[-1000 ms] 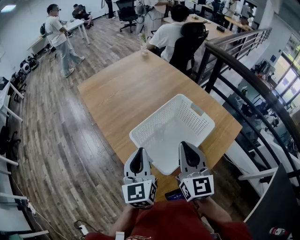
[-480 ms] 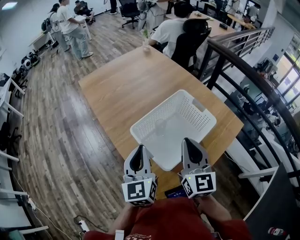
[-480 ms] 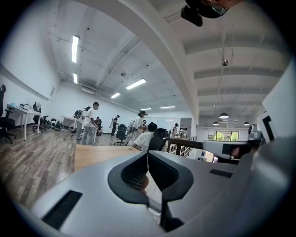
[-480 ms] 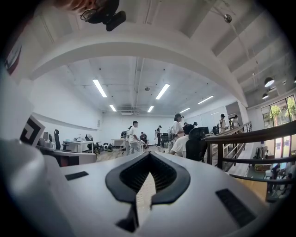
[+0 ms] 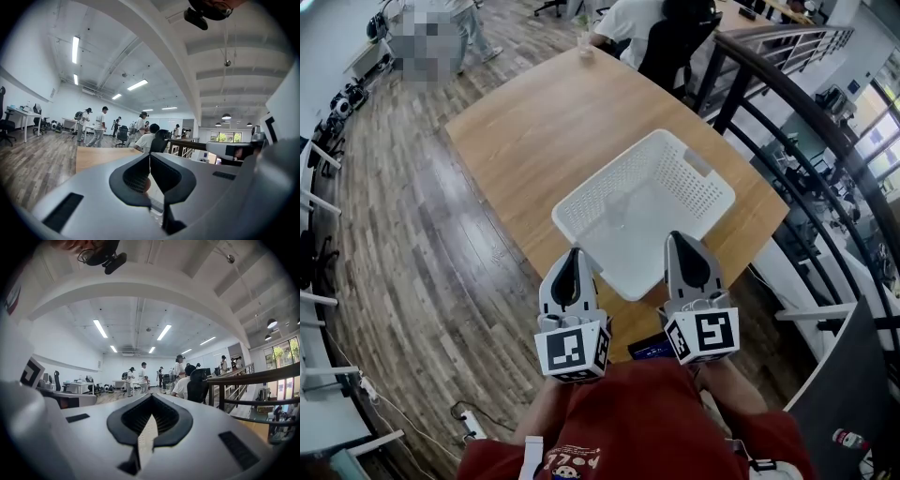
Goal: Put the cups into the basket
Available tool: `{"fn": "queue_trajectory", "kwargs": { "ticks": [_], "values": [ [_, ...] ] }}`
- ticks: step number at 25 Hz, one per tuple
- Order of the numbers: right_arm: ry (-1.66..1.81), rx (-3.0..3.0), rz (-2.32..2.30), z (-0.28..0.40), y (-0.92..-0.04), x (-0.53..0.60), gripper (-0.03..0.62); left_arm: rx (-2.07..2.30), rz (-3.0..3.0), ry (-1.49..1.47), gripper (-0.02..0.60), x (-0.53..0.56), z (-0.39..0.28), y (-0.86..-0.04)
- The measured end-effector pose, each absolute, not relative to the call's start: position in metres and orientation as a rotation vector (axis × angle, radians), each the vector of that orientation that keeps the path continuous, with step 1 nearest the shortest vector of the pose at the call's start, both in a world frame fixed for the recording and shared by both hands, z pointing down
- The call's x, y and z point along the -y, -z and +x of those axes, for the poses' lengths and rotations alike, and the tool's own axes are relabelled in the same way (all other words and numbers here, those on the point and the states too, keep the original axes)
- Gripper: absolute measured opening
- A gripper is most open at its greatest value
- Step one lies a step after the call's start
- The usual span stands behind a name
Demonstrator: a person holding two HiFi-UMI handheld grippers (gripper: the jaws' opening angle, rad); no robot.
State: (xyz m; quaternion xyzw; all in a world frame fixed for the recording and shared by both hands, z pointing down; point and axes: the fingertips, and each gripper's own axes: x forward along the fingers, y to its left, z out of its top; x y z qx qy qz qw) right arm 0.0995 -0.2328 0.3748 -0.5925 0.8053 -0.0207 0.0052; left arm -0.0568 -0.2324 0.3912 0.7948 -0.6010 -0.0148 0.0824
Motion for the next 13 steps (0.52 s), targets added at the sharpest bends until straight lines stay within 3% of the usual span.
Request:
{"fn": "queue_trajectory", "kwargs": {
  "ticks": [13],
  "values": [
    [0.07, -2.539, -1.854, 0.1007, -0.379, 0.2329, 0.011, 1.788, 2.389, 0.035, 0.008, 0.2329, -0.0533, -0.3891]
  ]
}}
